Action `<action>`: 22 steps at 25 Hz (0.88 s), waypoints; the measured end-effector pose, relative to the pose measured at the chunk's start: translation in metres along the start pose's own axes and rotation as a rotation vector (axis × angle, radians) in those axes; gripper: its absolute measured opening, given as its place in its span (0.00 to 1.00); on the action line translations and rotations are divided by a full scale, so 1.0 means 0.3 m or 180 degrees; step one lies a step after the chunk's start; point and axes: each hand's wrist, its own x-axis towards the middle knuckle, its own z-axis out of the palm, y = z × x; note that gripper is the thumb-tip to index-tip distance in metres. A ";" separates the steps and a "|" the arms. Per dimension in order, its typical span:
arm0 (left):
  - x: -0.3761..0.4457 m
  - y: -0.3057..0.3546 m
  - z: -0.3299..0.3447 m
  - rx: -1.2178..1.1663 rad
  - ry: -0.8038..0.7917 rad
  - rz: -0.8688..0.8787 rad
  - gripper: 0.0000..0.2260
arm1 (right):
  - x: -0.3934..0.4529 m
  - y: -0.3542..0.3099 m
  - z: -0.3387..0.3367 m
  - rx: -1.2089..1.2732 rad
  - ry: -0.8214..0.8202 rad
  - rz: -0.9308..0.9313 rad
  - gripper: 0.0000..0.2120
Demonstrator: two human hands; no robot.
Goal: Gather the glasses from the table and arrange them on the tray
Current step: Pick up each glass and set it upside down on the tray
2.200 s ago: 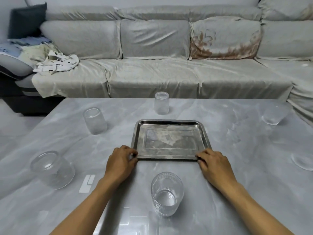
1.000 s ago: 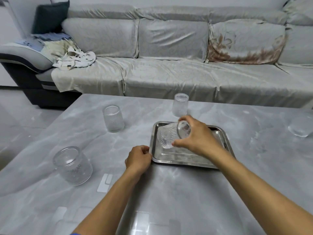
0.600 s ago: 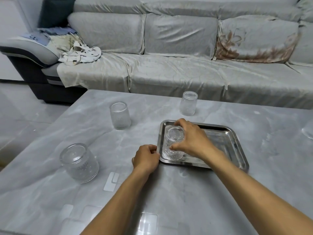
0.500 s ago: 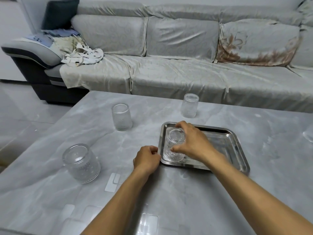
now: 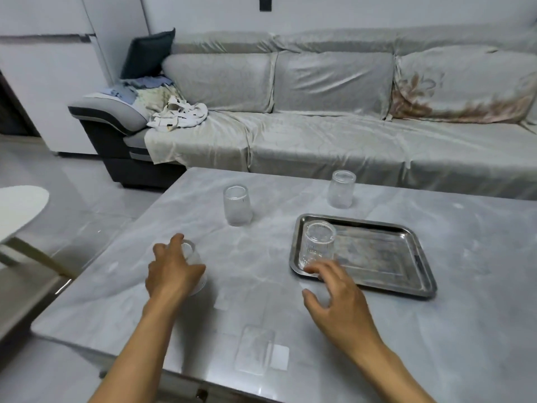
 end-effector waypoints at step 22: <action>0.015 0.379 0.477 -0.1286 -0.1236 0.0480 0.08 | 0.597 0.395 -0.111 0.0869 -0.0031 0.1425 0.36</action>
